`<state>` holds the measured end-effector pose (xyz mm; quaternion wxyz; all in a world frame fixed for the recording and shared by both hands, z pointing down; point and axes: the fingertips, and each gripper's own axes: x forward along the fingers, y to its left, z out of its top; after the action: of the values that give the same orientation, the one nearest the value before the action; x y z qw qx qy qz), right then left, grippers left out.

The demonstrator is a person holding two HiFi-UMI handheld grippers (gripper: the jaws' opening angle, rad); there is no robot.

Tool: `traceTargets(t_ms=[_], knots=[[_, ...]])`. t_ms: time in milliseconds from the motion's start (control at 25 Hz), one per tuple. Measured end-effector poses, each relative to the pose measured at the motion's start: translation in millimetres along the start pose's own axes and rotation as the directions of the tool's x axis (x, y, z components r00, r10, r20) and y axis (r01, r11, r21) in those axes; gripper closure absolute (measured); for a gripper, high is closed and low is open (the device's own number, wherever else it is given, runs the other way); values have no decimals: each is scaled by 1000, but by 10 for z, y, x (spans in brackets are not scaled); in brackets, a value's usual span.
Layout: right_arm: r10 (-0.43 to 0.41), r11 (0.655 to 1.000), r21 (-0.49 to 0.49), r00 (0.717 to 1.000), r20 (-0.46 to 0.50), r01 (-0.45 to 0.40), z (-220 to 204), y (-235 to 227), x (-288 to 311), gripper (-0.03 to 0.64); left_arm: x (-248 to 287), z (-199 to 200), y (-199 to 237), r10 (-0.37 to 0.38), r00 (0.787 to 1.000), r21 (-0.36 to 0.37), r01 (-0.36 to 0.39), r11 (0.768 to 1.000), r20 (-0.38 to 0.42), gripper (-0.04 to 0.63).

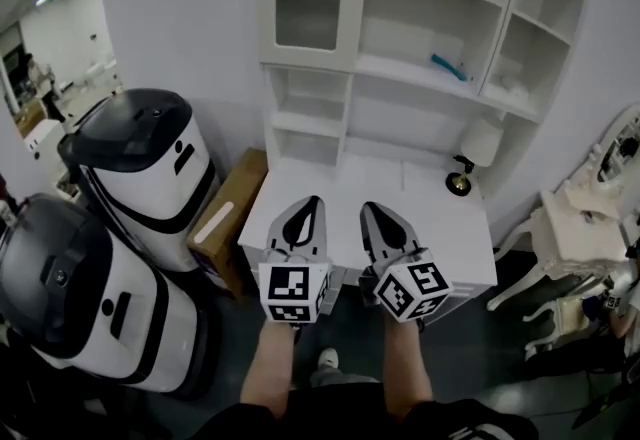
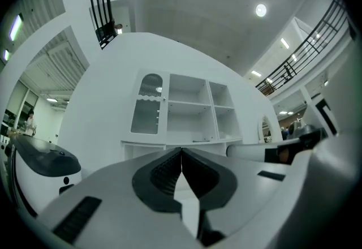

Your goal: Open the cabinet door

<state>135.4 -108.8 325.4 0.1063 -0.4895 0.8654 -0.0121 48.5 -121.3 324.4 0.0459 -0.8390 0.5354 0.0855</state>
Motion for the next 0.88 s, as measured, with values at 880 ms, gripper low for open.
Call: traceTargets(t_ms=[880], knots=[[180,964,-226,968,174,-139,1170,-824,1160,607,1713,1132,-4,-37,969,210,-16,978,246,583]])
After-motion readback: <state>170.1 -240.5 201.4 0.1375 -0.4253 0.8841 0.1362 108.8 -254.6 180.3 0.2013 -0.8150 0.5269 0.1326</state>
